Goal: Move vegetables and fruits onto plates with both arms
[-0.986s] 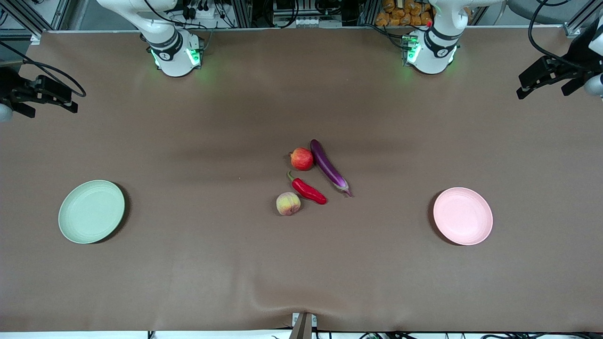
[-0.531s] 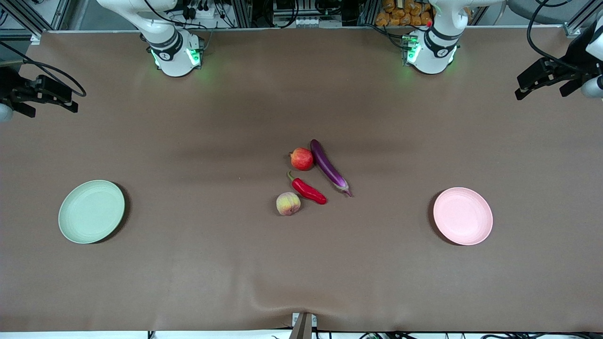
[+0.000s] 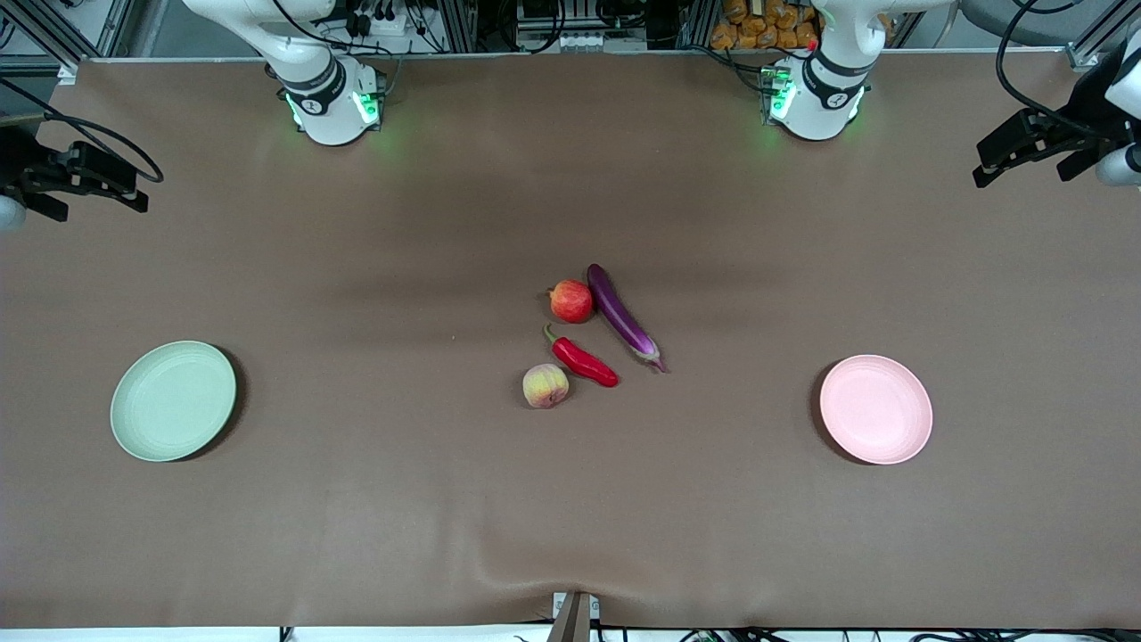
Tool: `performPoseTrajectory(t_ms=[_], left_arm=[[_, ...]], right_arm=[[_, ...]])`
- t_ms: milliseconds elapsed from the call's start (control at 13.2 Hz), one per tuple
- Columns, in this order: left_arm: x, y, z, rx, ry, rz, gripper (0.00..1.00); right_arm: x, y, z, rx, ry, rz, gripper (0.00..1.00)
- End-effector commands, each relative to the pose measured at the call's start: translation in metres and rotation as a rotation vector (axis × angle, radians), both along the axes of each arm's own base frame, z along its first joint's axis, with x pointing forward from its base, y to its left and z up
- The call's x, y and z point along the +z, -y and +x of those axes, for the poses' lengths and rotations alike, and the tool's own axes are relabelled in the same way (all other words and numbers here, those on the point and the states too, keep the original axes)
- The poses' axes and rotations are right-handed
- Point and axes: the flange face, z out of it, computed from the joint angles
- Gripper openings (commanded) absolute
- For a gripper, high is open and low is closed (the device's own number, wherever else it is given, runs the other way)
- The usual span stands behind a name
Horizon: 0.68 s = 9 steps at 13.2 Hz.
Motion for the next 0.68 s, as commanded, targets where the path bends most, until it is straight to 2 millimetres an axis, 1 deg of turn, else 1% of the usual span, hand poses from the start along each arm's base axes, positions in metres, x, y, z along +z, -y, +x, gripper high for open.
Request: performPoseTrajectory(t_ms=[0,379,607], left_arm=[[0.001,-0.004,-0.001,0.001,-0.013,0.006,1.0],[-0.007,-0.002,-0.003,-0.019,-0.036,0.008,1.0],[-0.012,0.0,-0.004,-0.022,-0.048,0.01,1.0]], right_arm=[[0.004,0.0,-0.007,0.013,0.001,-0.009,1.0],[0.004,0.0,-0.007,0.013,0.0,-0.009,1.0],[0.004,0.004,-0.007,0.006,-0.002,-0.007,1.0]])
